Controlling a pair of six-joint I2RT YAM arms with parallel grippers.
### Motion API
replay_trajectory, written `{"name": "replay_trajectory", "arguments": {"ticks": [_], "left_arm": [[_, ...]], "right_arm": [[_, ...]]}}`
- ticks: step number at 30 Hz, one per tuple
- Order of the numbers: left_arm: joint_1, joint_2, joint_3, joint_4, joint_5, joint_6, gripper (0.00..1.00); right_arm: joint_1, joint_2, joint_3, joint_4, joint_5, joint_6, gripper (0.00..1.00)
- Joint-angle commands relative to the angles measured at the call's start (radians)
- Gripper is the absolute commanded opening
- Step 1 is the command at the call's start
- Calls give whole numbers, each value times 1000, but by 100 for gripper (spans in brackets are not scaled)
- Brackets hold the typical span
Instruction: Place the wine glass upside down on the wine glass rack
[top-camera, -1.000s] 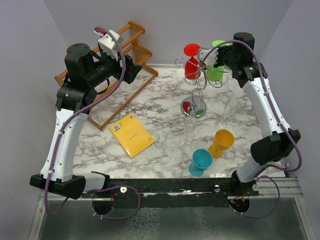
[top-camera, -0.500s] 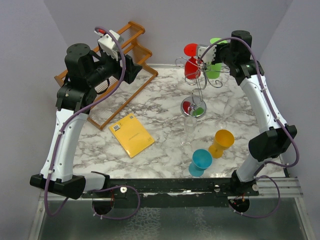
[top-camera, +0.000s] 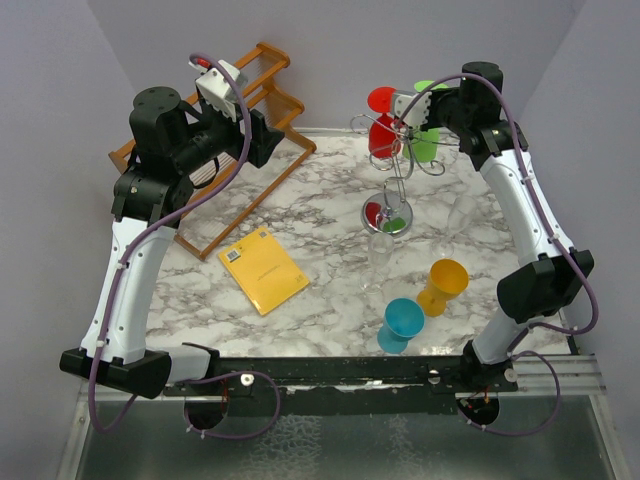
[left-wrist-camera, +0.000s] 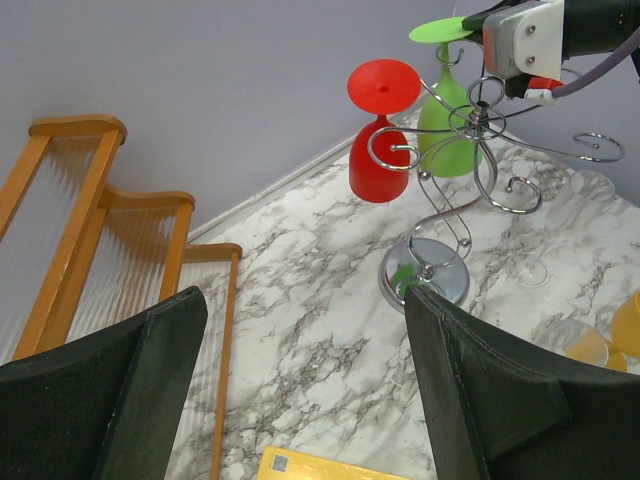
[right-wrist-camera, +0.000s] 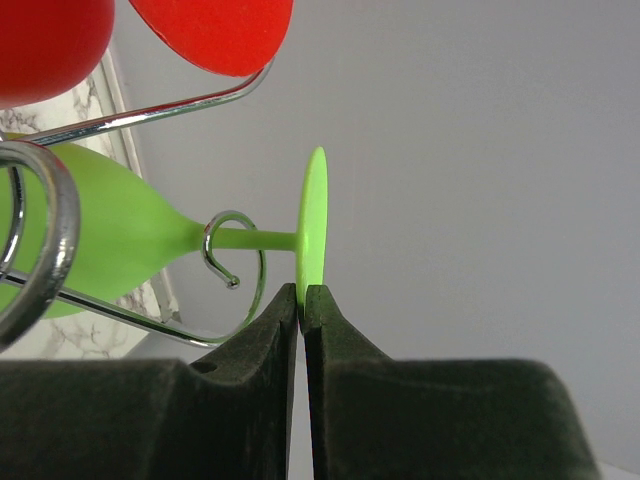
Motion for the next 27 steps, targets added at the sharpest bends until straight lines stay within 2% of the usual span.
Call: {"name": "replay_trajectory", "arguments": {"ticks": [1, 12, 27], "left_arm": [[3, -26, 6, 13, 21, 9, 83], [4, -38, -1, 12, 20, 12, 83], [3, -54, -9, 12, 18, 19, 83]], "right_arm": [[-2, -32, -13, -12, -33, 30, 10], [-3, -61, -39, -32, -46, 67, 14], [-2, -97, -57, -47, -80, 123, 29]]}}
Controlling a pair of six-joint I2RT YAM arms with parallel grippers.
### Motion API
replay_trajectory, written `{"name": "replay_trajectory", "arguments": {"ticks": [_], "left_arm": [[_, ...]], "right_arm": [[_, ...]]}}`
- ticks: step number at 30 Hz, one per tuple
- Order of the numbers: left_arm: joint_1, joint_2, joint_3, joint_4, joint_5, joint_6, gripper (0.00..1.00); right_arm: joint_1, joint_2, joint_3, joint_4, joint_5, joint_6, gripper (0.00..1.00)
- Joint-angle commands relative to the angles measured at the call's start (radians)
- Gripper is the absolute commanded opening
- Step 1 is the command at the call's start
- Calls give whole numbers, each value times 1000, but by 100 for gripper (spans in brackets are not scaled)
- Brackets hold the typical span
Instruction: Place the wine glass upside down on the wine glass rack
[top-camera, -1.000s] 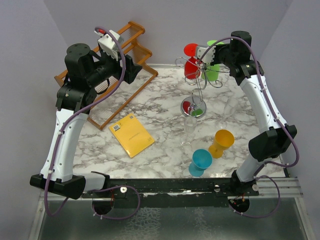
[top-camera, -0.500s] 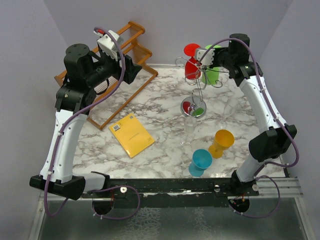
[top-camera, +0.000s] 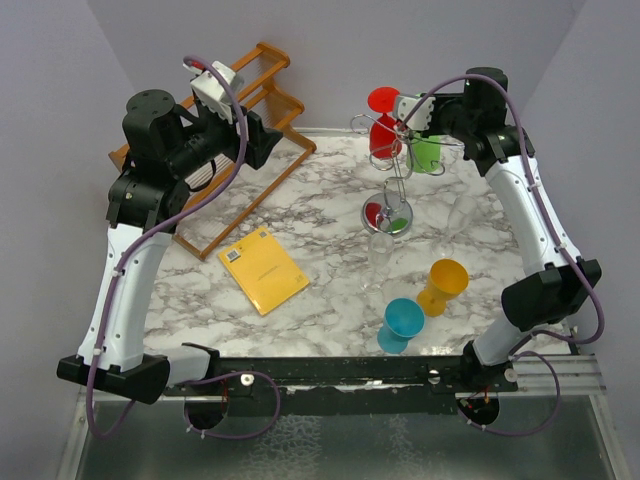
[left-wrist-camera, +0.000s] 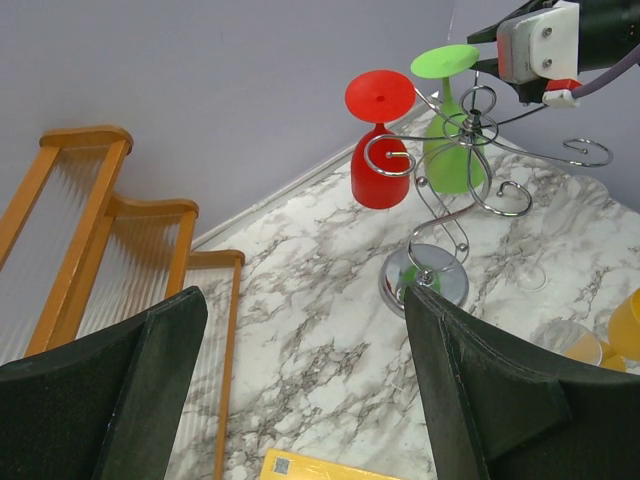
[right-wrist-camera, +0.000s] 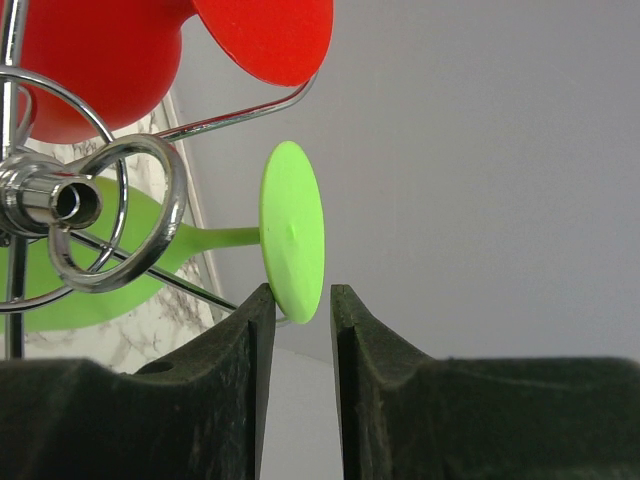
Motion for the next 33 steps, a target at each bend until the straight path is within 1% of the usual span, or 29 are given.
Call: {"name": "replay_trajectory", "arguments": {"ticks": [1, 4, 11, 21, 27, 29, 33], "left_arm": [[3, -29, -10, 12, 18, 15, 83], [4, -32, -14, 13, 20, 17, 83], [3, -41, -39, 23, 21, 16, 83], [3, -44, -113, 53, 34, 5, 84], [-13, -43, -205, 75, 70, -16, 83], [-27, -37, -232, 81, 78, -23, 83], [-82, -11, -264, 86, 96, -35, 83]], "right_arm": [[-2, -47, -24, 0, -43, 38, 30], [-3, -61, -41, 4, -48, 44, 34], [-2, -101, -95, 36, -42, 47, 37], [-2, -167, -91, 55, -45, 117, 46], [-2, -233, -113, 74, -36, 254, 55], [-2, -263, -129, 77, -28, 321, 60], [-2, -328, -174, 90, 2, 492, 73]]}}
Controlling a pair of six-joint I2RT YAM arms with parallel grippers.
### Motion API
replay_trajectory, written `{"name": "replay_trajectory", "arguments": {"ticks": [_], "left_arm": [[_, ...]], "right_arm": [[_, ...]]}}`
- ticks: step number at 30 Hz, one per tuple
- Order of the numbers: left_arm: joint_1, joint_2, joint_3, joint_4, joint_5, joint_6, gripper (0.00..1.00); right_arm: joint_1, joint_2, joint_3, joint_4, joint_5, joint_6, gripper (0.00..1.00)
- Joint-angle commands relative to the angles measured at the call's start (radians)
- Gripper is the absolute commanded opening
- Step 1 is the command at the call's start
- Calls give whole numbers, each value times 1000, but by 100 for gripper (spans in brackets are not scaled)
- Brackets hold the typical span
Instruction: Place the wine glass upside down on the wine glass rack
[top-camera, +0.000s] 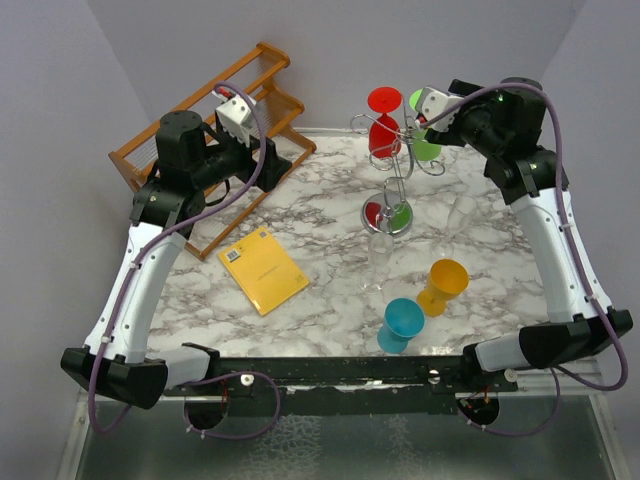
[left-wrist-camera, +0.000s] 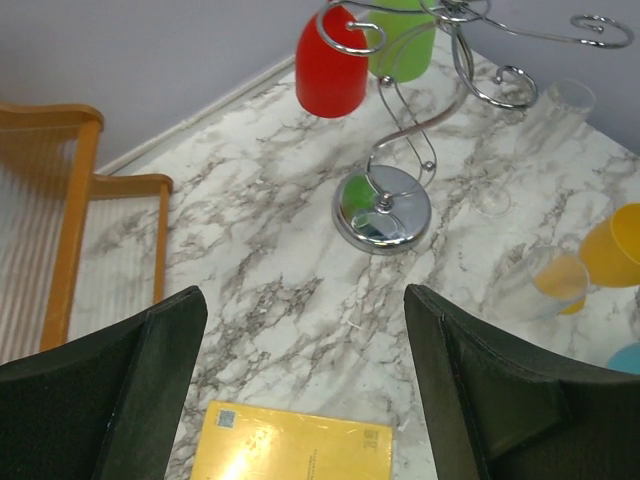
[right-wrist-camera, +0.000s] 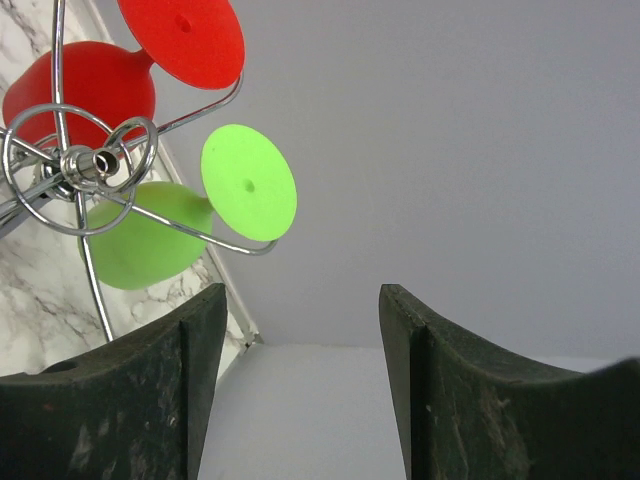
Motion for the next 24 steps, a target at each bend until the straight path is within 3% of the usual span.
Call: {"name": "replay_trajectory", "arguments": {"ticks": [1, 7, 12, 24], "left_arm": [[-60, 22, -22, 41, 60, -18, 82], [-150, 69, -56, 43, 57, -18, 80], [-235, 106, -77, 27, 30, 10, 79], [-498, 281, 51, -74, -155, 154, 72]], "right_arm": [[-2, -81, -50, 44, 28, 233, 76], [-15, -179, -143, 64, 74, 417, 79], [-92, -266, -203, 23, 24, 524, 79], [-236, -314, -247, -27, -131, 597, 82]]}}
